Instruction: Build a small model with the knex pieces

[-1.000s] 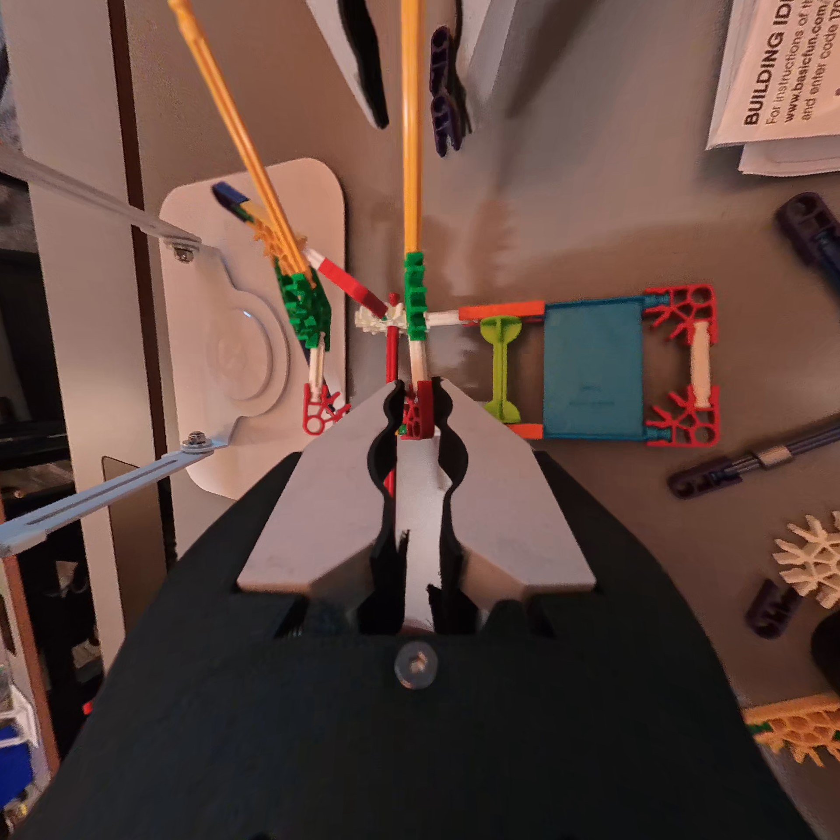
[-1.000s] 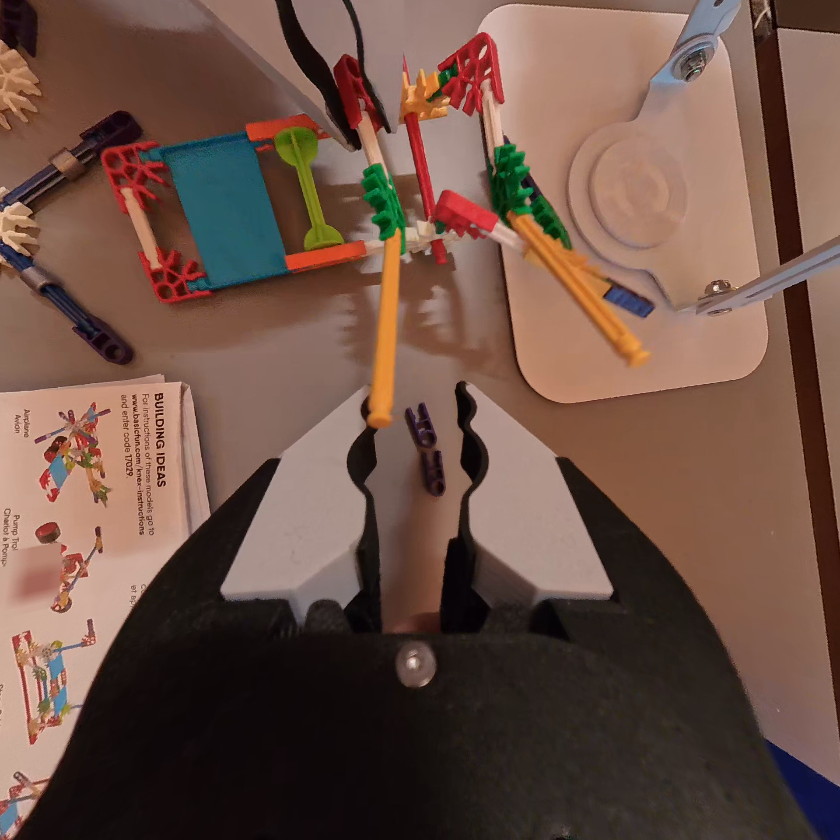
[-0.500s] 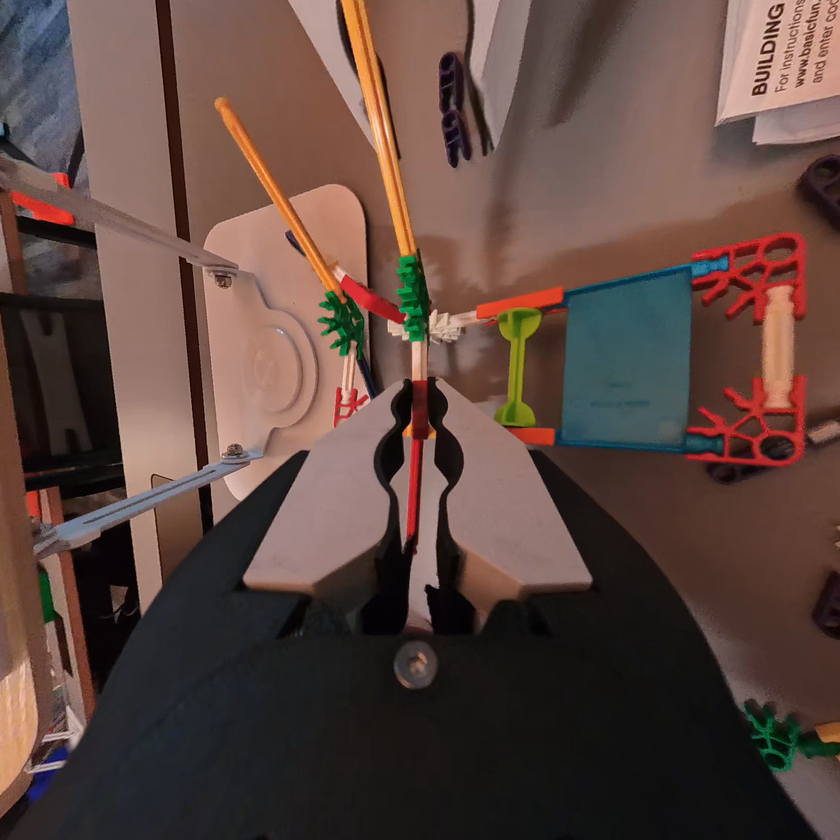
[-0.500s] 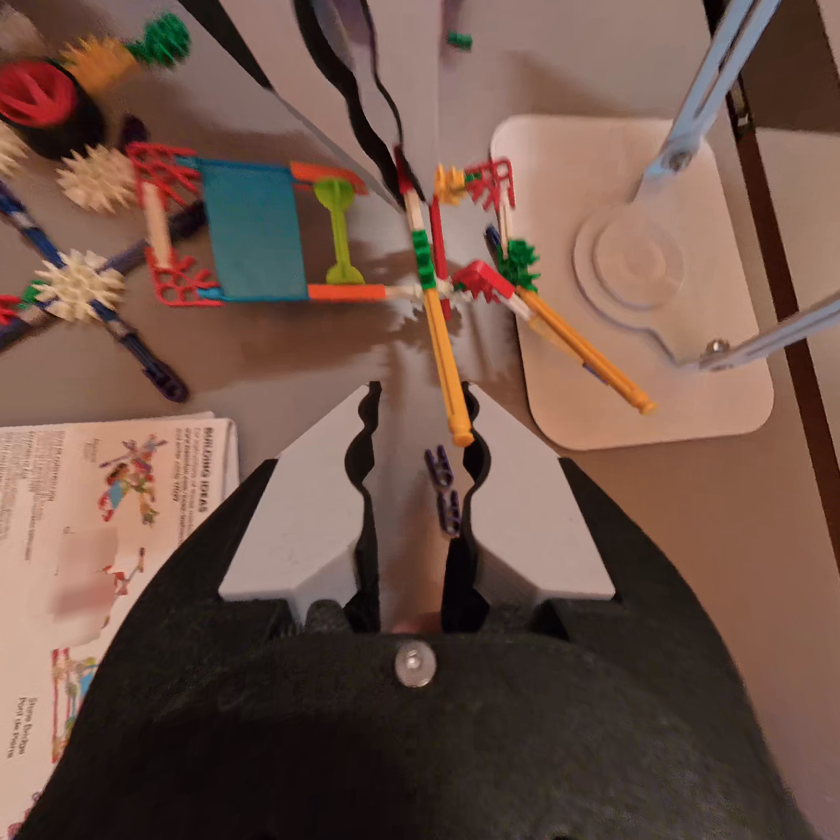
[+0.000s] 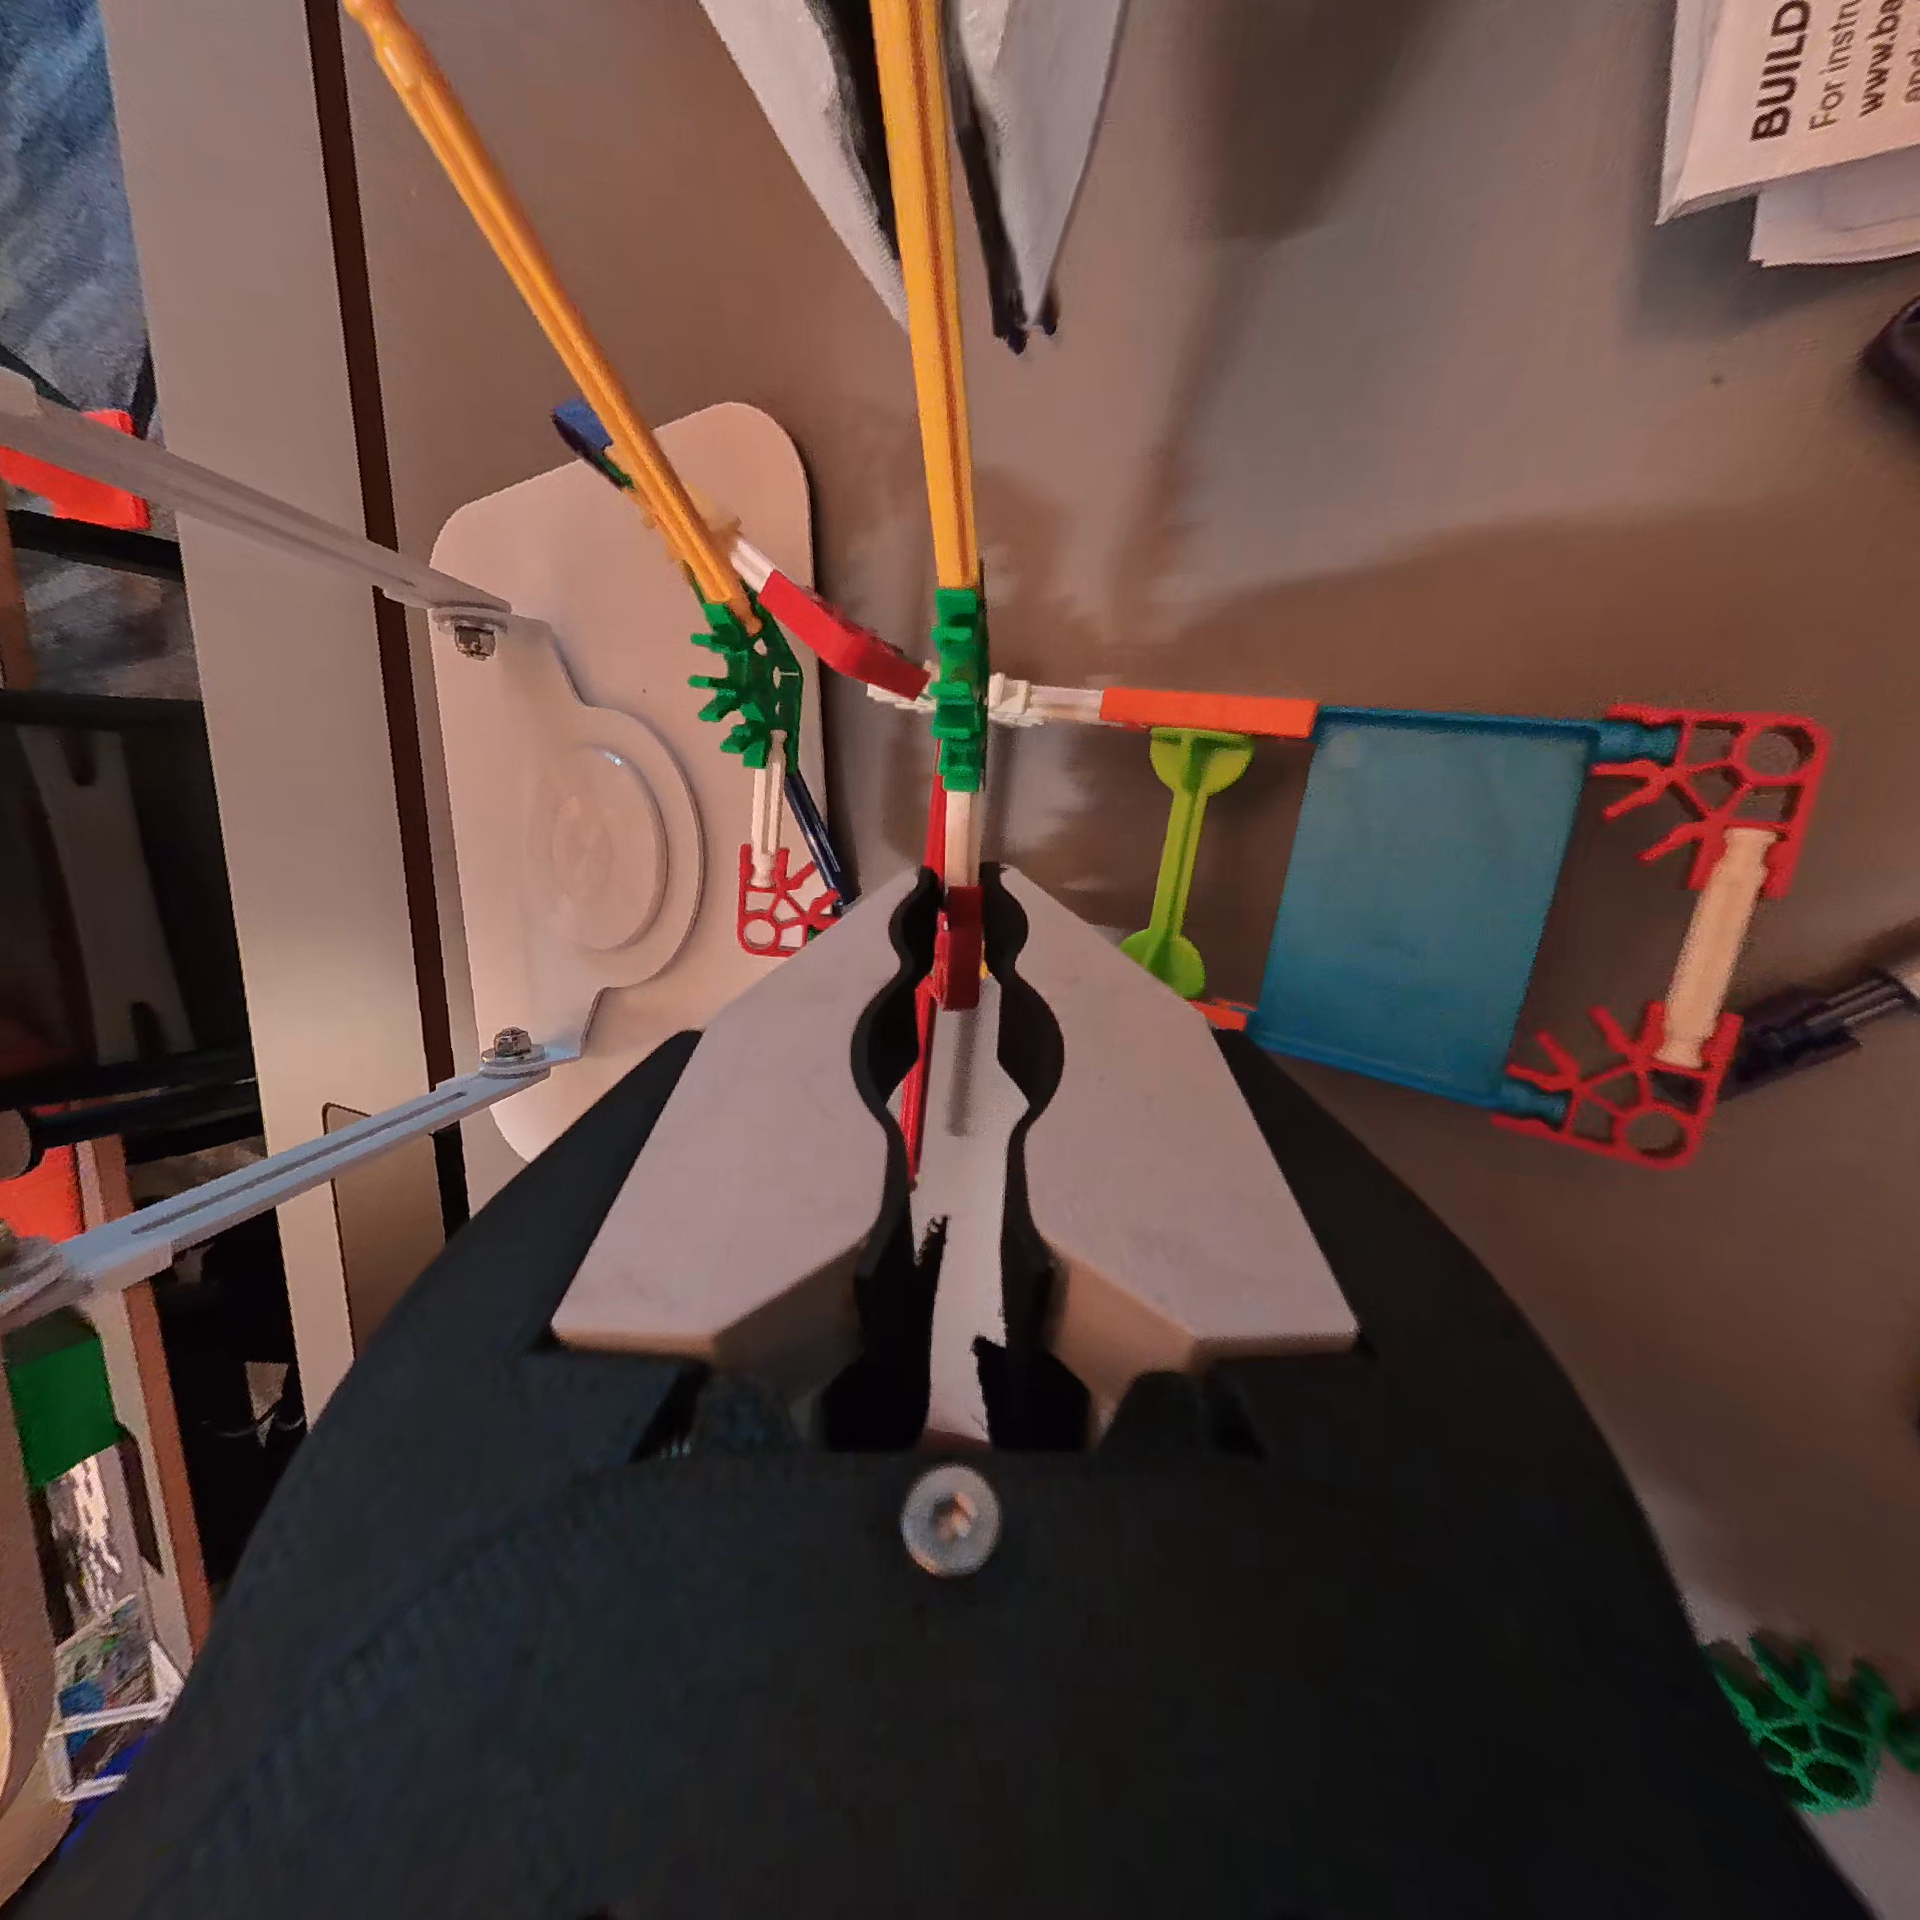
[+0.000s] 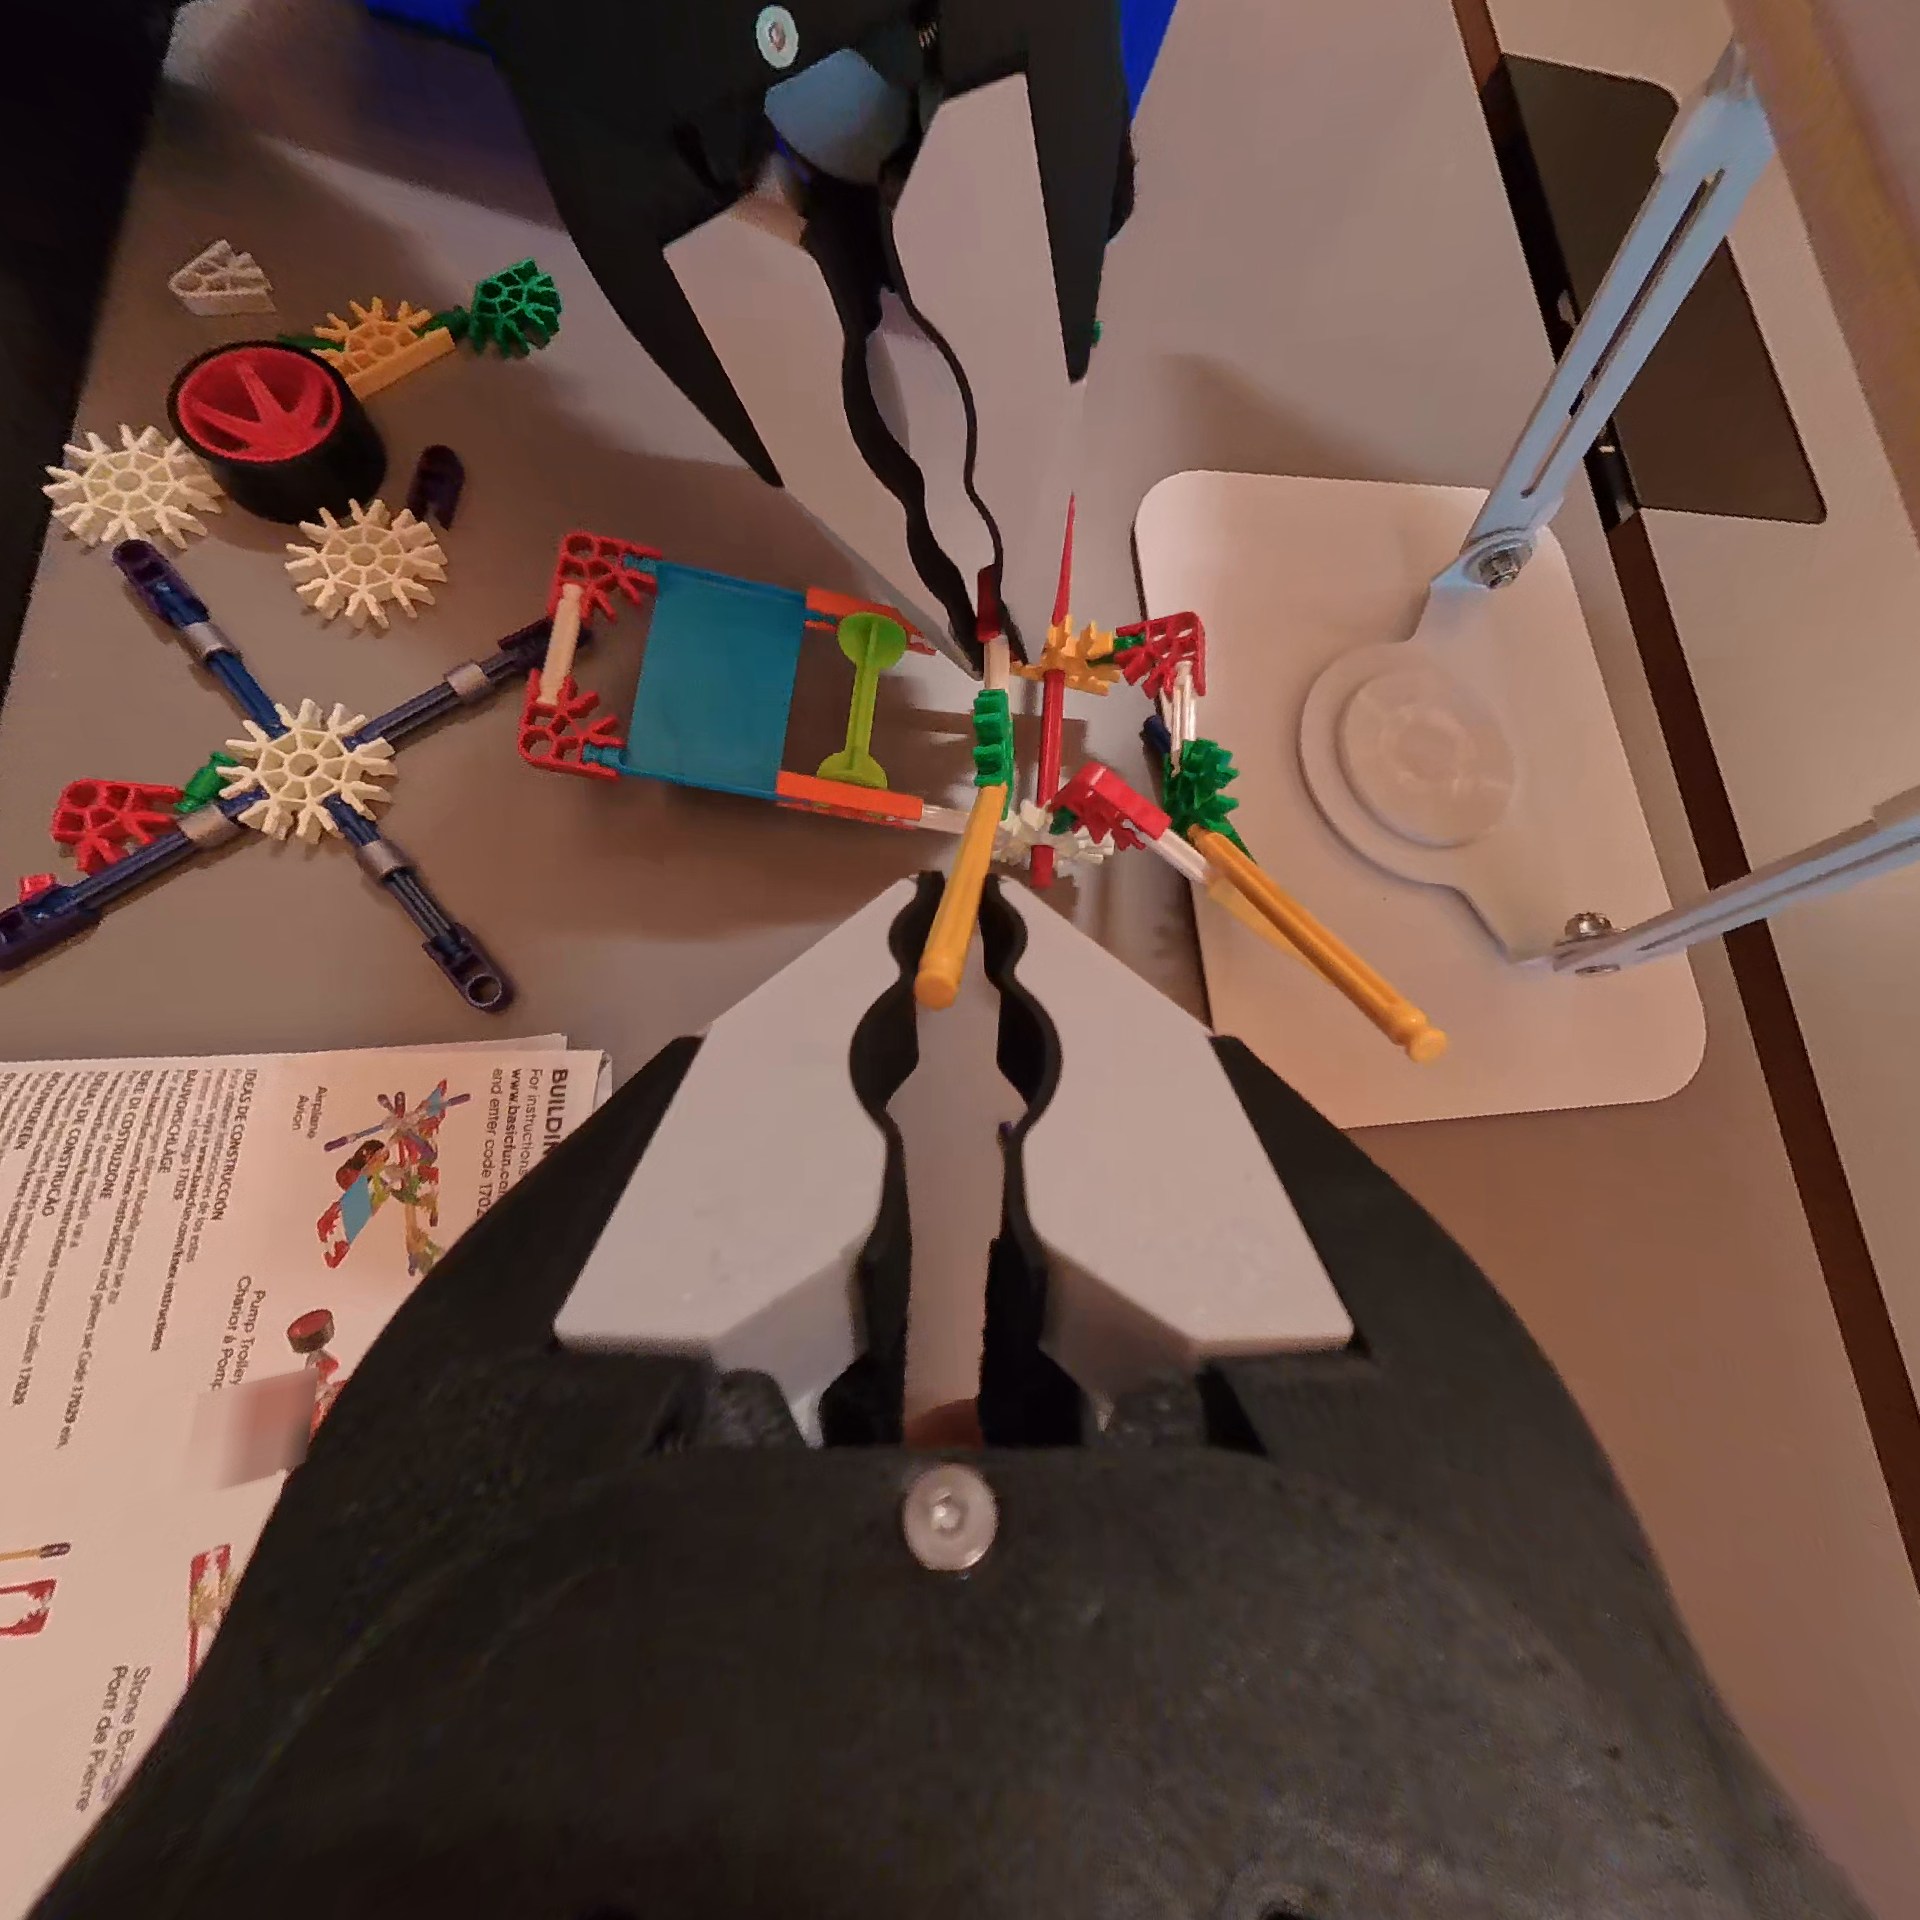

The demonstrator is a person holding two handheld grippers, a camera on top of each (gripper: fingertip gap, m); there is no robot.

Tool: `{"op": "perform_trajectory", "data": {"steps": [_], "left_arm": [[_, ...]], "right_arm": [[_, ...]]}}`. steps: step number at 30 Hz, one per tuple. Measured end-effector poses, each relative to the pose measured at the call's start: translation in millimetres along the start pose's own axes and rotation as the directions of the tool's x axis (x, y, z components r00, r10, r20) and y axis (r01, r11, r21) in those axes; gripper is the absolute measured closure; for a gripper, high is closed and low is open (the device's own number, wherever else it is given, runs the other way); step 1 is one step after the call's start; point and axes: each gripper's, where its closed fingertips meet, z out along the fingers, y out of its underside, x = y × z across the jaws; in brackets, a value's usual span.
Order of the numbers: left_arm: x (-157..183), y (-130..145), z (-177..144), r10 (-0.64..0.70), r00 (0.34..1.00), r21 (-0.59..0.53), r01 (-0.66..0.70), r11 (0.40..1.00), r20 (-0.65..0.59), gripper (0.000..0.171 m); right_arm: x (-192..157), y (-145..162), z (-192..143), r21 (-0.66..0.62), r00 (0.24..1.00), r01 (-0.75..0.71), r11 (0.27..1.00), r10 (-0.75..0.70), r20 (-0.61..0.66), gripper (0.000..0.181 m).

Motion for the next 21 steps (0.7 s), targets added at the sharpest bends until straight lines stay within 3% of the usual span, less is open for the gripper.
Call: {"op": "perform_trajectory", "data": {"steps": [21], "left_arm": [[-1,7,10,0.014,1.000,-0.034,-0.013,0.999,0.011,0.163]], "right_arm": [[-13,-8,2,-0.028,1.000,-0.004,1.000,0.005,0.019,0.170]]}}
